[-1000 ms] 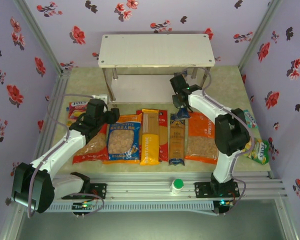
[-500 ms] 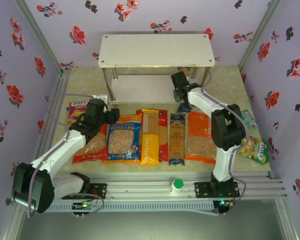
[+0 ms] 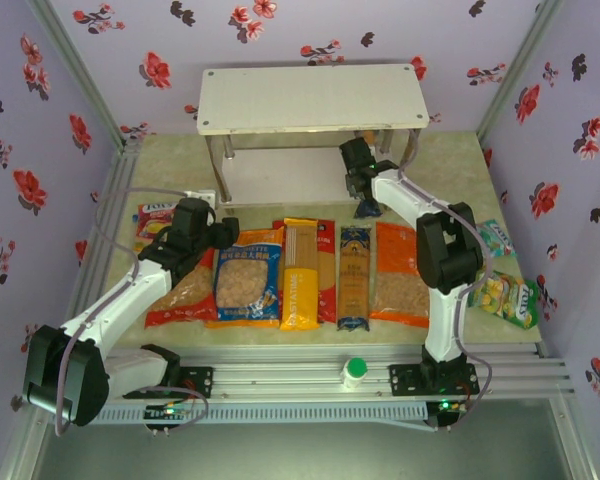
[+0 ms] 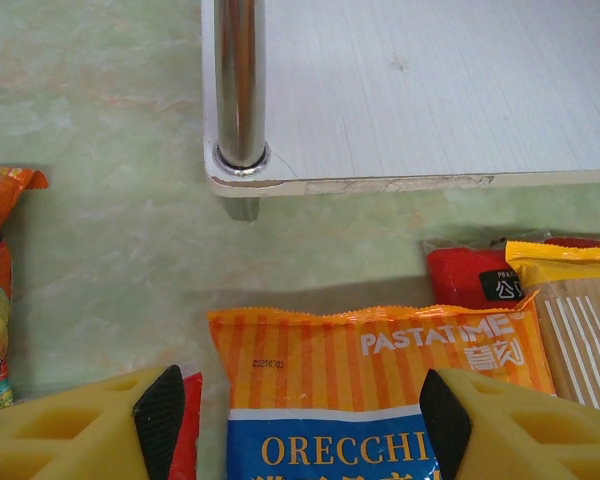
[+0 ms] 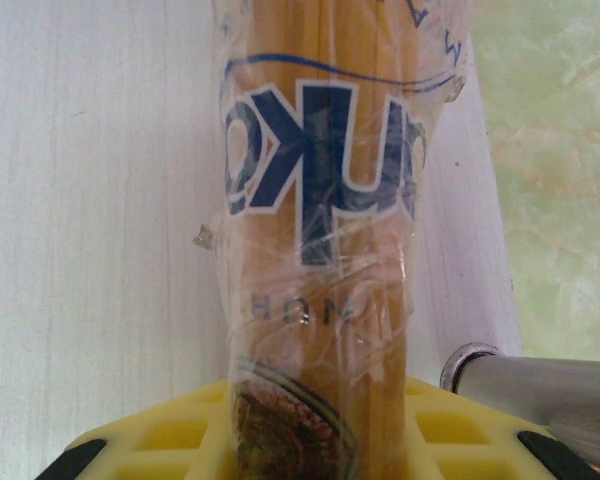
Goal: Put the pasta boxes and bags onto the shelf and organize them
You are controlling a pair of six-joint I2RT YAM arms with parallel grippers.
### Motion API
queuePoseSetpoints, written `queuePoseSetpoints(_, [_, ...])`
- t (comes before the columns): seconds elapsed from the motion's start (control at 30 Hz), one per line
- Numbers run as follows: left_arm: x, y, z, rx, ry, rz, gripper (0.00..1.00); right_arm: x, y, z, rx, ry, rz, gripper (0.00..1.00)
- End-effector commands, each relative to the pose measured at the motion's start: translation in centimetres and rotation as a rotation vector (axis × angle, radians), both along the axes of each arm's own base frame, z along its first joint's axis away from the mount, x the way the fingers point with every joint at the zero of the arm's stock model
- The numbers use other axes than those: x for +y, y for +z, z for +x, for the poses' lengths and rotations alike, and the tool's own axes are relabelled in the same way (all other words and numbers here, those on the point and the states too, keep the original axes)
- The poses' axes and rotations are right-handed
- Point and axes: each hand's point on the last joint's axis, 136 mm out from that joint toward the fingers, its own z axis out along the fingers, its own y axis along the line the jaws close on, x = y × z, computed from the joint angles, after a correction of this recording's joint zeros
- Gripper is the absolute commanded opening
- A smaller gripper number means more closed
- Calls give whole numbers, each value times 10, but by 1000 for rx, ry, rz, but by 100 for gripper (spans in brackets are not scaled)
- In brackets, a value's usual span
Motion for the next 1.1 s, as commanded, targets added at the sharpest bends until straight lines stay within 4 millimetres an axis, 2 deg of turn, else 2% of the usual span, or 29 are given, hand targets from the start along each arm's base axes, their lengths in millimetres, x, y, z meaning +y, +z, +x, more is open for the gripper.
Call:
queuePoseSetpoints(0.0, [1, 7, 2, -9, -10, 4, 68, -5, 6, 25, -84, -40, 8, 25])
queuePoseSetpoints(0.13, [1, 6, 1, -6, -10, 5, 68, -7, -1, 25, -69, -52, 16, 27])
queuePoseSetpoints(0.23, [1, 5, 1, -5, -10, 5, 68, -9, -5, 25, -58, -59, 10, 38])
queuePoseSetpoints(0.5, [2, 3, 0, -2, -9, 6, 68, -12, -7, 25, -57, -63, -4, 48])
queuePoseSetpoints(0.57, [2, 4, 0, -4, -8, 4, 68, -13, -6, 25, -58, -67, -9, 55])
queuePoseSetpoints(0.67, [2, 3, -1, -4, -7, 4, 69, -12, -2, 25, -62, -59, -6, 74])
queuePoseSetpoints(0.7, [3, 3, -1, -4, -8, 5, 69, -12, 1, 25, -66, -55, -3, 79])
queuePoseSetpoints(0.77, [3, 3, -1, -5, -7, 3, 69, -11, 6, 25, -74, -48, 6, 83])
queuePoseSetpoints(0.93, [3, 4, -3, -9, -6, 3, 70, -7, 31, 21, -127, -35, 59, 85])
queuePoseSetpoints(1.07, [4, 4, -2, -12, -5, 6, 69, -5, 51, 5, -169, -20, 113, 86])
